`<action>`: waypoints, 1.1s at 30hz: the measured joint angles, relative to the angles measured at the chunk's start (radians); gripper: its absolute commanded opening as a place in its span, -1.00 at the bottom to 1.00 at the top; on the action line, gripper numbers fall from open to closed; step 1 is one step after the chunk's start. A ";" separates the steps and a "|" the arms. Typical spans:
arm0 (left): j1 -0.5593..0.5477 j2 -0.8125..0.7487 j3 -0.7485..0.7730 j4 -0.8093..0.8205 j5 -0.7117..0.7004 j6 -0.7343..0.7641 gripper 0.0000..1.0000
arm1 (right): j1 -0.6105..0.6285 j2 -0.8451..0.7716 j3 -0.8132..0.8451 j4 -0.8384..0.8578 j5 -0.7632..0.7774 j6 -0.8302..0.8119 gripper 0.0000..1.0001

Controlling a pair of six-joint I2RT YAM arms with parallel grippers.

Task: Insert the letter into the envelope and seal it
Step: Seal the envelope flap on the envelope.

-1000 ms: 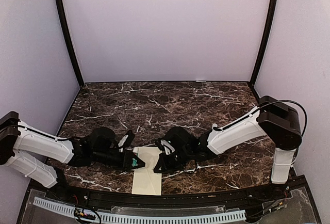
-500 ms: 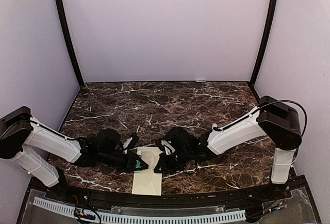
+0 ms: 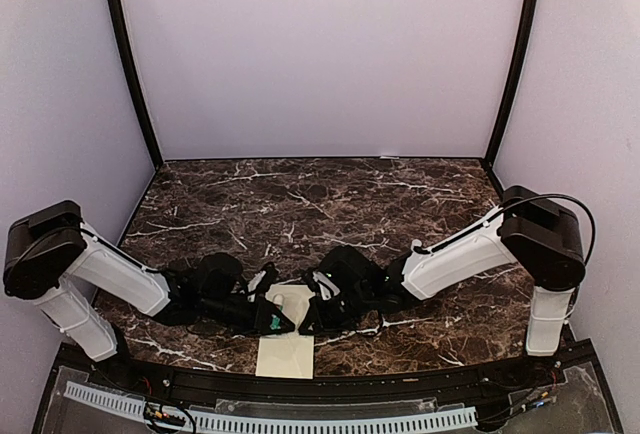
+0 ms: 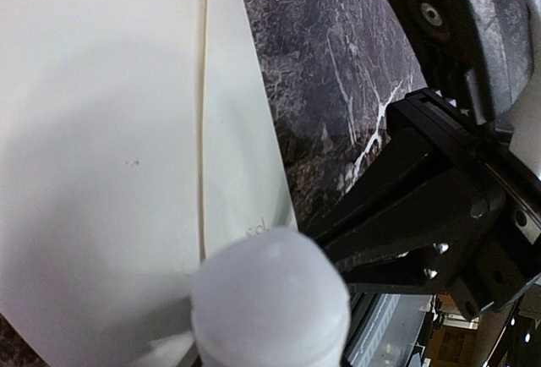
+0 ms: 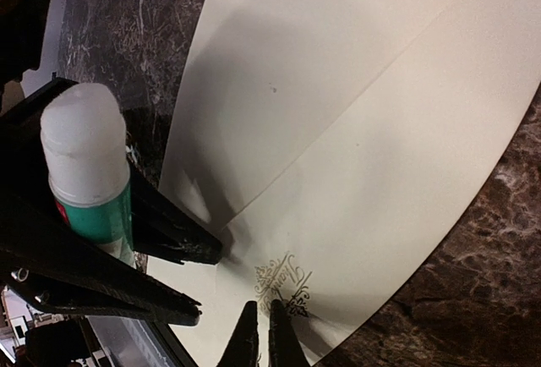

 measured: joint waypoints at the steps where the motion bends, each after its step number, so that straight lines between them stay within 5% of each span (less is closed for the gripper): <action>1: 0.000 0.007 0.000 0.000 0.000 0.000 -1.00 | 0.000 0.000 0.000 0.000 0.000 0.000 -0.92; 18: -0.002 0.018 -0.019 0.027 -0.006 0.000 -1.00 | 0.000 0.004 -0.013 0.048 -0.013 0.024 -0.77; 33: -0.004 0.023 -0.037 0.070 -0.008 -0.006 -1.00 | 0.000 0.039 -0.053 0.198 -0.053 0.130 -1.00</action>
